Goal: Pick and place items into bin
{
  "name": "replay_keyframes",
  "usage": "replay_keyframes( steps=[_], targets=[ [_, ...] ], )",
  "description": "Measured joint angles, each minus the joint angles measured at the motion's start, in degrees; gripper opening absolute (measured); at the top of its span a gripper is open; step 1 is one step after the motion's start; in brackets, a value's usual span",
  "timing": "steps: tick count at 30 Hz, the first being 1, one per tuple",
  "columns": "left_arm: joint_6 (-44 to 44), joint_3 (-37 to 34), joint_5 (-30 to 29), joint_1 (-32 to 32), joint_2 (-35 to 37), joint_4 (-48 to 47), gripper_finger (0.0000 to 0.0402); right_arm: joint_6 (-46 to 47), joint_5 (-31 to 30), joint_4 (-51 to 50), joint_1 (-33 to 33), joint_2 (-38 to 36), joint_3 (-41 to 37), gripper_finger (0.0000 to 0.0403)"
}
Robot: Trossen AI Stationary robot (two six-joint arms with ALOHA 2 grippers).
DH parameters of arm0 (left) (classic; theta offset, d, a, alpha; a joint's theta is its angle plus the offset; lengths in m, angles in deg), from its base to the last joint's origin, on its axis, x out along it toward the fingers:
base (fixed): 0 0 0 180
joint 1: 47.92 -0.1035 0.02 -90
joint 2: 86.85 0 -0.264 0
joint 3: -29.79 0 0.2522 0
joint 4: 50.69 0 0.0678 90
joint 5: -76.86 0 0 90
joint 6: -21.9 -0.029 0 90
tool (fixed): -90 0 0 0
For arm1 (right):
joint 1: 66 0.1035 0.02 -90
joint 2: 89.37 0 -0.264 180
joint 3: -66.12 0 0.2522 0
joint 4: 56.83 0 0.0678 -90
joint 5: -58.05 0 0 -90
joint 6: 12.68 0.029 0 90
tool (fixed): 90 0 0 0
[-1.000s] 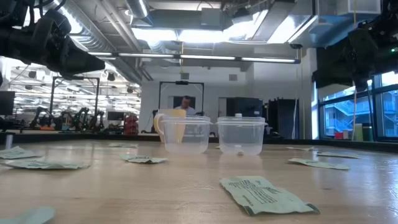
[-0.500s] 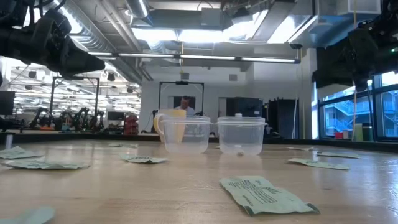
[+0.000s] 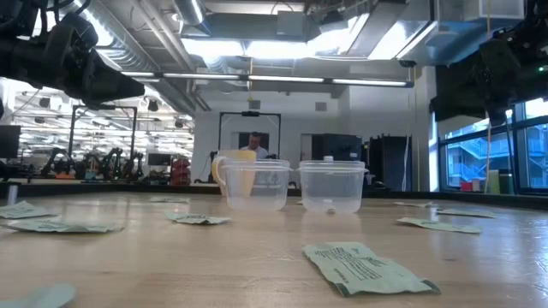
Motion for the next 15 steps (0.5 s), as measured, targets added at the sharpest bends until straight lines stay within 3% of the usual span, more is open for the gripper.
replay_keyframes(
  steps=[15],
  targets=[
    [0.0, 0.01, 0.0, 0.0, 0.0, 0.02, 0.0066, 0.0, 0.0, 0.01, 0.0, -0.01, -0.01, 0.0106]
  ],
)
